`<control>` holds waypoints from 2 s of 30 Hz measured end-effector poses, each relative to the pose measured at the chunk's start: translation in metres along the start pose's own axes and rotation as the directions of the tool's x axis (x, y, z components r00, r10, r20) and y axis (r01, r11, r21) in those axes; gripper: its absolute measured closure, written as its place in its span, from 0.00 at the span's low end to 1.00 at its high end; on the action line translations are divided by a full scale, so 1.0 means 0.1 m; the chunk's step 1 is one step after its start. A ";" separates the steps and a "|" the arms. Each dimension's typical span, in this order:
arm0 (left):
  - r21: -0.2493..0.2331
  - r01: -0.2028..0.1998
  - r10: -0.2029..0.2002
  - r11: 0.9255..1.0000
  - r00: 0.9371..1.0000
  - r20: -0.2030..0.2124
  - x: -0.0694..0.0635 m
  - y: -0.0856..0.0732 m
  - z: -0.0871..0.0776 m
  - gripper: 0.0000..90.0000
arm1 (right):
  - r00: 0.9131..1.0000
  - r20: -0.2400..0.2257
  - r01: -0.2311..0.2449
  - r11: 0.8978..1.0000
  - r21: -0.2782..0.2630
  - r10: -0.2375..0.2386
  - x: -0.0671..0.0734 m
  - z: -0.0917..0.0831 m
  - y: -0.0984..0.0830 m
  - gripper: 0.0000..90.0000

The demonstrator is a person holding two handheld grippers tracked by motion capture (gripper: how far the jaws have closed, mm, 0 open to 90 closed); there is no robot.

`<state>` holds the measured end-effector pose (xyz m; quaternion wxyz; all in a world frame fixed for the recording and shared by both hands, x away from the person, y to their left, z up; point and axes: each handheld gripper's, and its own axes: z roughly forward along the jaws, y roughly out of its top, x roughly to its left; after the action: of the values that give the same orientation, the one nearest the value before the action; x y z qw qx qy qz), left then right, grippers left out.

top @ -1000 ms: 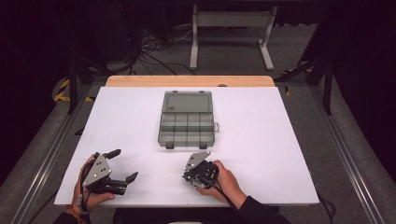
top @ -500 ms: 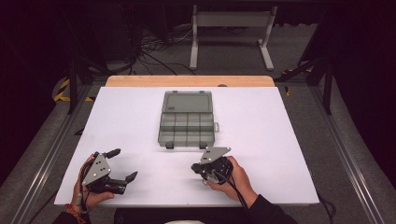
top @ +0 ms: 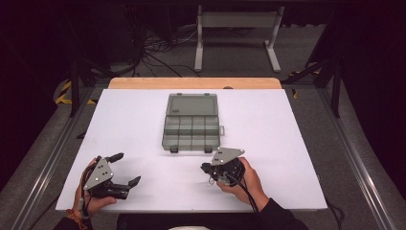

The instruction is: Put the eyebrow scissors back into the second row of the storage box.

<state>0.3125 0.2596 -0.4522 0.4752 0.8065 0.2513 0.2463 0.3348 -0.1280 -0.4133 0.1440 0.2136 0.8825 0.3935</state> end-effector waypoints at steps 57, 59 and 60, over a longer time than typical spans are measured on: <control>-0.030 0.009 -0.008 1.000 0.999 0.041 -0.01 0.01 0.03 0.04 | 0.995 0.095 -0.011 0.972 -0.235 0.035 -0.65 -0.40 0.46 0.96; -0.025 0.006 -0.005 1.000 0.999 0.043 -0.01 0.02 0.03 0.04 | 0.994 0.105 0.000 0.972 -0.237 0.026 -0.66 -0.38 0.51 0.96; -0.028 0.005 -0.004 1.000 0.999 0.040 -0.01 0.02 0.04 0.04 | 0.994 0.103 -0.002 0.971 -0.241 0.028 -0.67 -0.37 0.53 0.96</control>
<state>0.3144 0.2555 -0.4517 0.4920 0.8039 0.2401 0.2325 0.3914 -0.1525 -0.3436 0.2123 0.2219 0.8177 0.4868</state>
